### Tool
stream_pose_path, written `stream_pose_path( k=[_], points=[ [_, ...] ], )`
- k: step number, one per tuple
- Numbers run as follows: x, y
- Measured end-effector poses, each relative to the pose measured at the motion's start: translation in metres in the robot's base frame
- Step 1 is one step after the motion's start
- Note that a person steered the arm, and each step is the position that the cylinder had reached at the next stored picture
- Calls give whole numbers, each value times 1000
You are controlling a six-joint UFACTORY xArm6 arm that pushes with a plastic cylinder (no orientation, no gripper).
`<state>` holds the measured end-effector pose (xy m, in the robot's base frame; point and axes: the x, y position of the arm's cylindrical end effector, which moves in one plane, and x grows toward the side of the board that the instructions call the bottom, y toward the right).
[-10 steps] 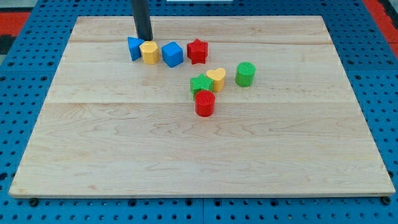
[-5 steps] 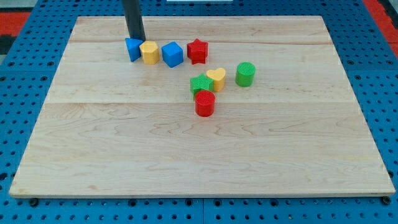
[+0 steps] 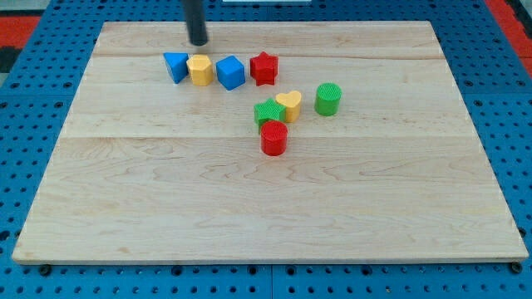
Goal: Place the arm right to the green circle
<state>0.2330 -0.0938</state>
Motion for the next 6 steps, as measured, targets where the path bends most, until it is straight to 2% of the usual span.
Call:
stream_pose_path(
  k=[2, 4, 5, 6],
  points=[
    [8, 101],
    [34, 190],
    [73, 231],
    [125, 234]
  ],
)
